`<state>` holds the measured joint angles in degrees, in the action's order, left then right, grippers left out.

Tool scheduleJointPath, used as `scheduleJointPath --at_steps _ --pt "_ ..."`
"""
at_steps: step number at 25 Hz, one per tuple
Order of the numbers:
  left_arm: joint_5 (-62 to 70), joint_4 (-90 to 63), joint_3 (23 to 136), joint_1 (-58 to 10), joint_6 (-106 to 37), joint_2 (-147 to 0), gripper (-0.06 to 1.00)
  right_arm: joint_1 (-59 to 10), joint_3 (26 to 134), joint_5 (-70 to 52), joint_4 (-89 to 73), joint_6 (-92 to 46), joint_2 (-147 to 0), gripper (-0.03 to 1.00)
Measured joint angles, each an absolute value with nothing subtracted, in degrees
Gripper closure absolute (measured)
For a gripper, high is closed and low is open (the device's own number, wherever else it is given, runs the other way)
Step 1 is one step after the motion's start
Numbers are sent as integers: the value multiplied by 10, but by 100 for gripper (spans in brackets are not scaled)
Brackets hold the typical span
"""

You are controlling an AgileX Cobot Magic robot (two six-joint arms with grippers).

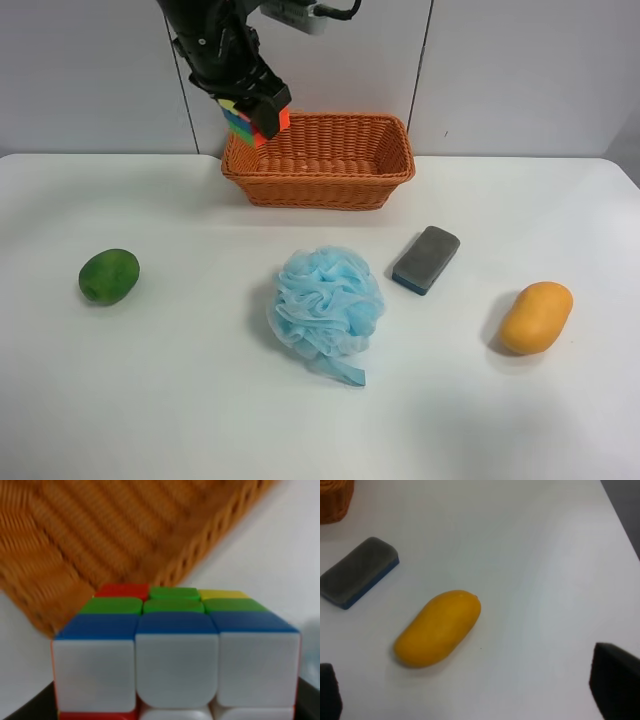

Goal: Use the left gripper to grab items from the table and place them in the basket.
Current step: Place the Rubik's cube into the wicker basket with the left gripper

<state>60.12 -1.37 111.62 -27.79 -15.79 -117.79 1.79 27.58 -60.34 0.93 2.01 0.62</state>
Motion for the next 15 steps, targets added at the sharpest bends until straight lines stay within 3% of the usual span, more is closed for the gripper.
scheduleJointPath --at_steps 6,15 --pt "571 -35 1248 -278 -158 -1285 38 18 276 -603 9 20 6 -3" --pt "464 -43 1263 -278 -158 -1381 38 18 276 -603 9 20 6 -3"
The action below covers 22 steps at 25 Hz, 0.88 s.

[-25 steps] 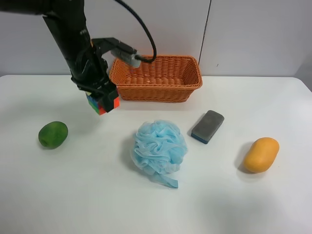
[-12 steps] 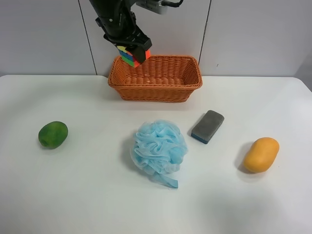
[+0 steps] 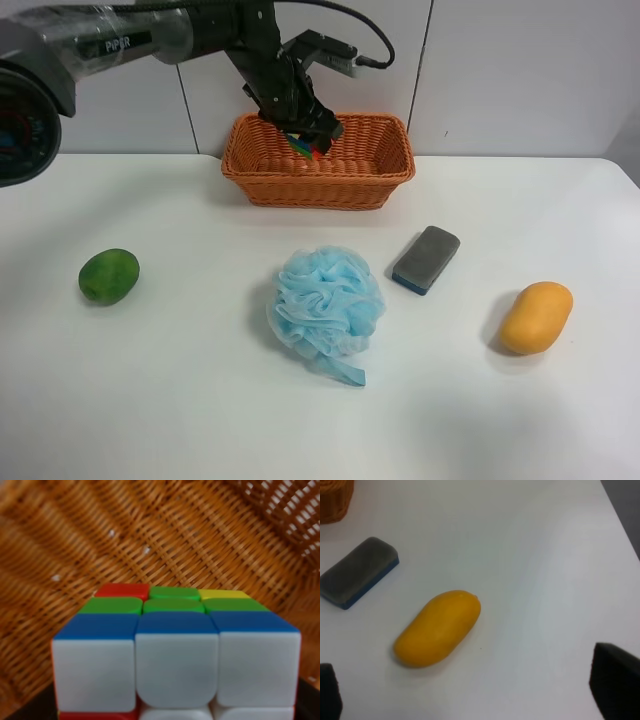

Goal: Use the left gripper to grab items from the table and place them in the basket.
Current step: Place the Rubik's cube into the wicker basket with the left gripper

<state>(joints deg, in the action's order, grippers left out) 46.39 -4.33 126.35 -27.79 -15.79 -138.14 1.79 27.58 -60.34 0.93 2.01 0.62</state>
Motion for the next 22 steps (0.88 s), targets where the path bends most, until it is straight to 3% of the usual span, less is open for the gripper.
scheduleJointPath --at_steps 12,16,22 --pt "424 -45 1263 -276 -157 -1414 37 18 276 -603 9 20 6 -3" --pt "421 -45 1265 -276 -155 -1414 4 18 276 -603 9 20 6 -3" --pt "436 -45 1265 -276 -143 -1406 -4 18 276 -603 9 20 6 -3"
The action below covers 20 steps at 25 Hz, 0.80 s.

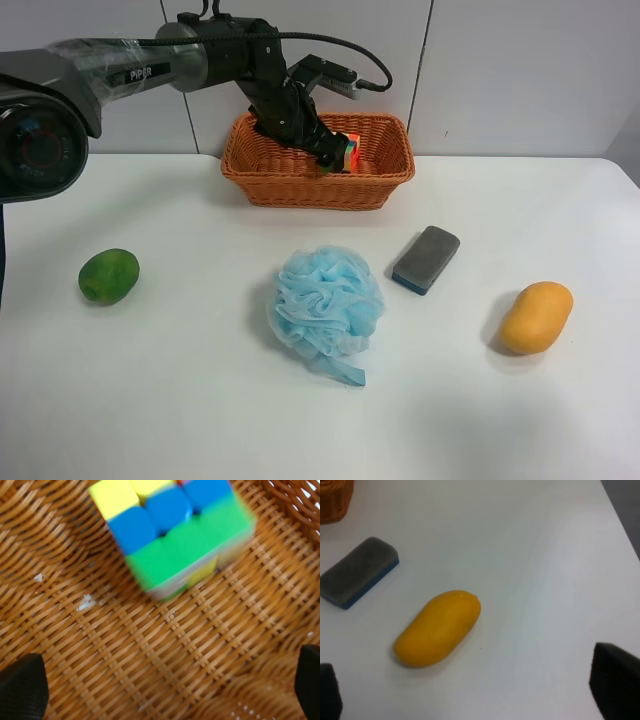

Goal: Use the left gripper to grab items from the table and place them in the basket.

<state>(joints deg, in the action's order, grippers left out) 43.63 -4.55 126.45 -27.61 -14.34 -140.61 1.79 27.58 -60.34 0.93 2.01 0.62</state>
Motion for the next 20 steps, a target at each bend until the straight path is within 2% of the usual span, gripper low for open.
scheduleJointPath --at_steps 5,13,17,20 --pt "493 -40 1265 -276 -135 -1352 -5 18 276 -603 9 20 6 -3" --pt "676 5 1265 -276 -115 -1217 -5 18 276 -603 9 20 6 -3" --pt "690 33 1256 -275 -113 -1149 -5 18 276 -603 9 20 6 -3" --pt "690 35 1206 -269 -107 -1089 -5 18 276 -603 9 20 6 -3"
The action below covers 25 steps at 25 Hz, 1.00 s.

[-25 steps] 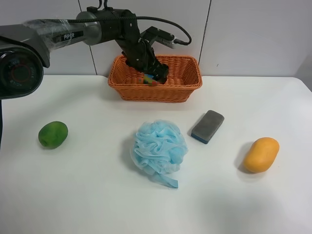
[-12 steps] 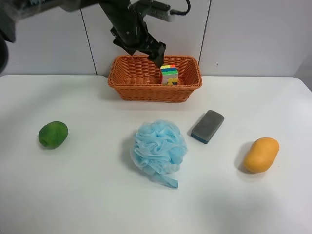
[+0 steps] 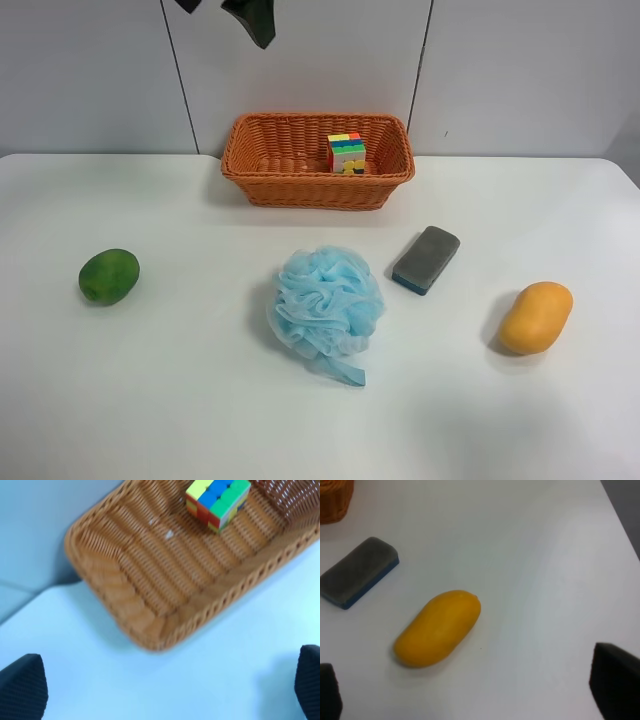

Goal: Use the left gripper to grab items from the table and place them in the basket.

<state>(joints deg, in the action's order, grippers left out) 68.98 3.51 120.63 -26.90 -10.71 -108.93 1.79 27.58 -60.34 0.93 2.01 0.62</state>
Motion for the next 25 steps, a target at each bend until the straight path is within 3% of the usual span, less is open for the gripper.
scheduleJointPath --at_steps 13,17,25 --pt "615 9 627 -244 -58 -641 -5 18 276 -603 9 20 6 -3" --pt "612 -3 512 -244 -48 -498 -5 18 276 -603 9 20 6 -3" --pt "605 0 386 -215 -36 -278 -5 18 276 -603 9 20 6 -3"
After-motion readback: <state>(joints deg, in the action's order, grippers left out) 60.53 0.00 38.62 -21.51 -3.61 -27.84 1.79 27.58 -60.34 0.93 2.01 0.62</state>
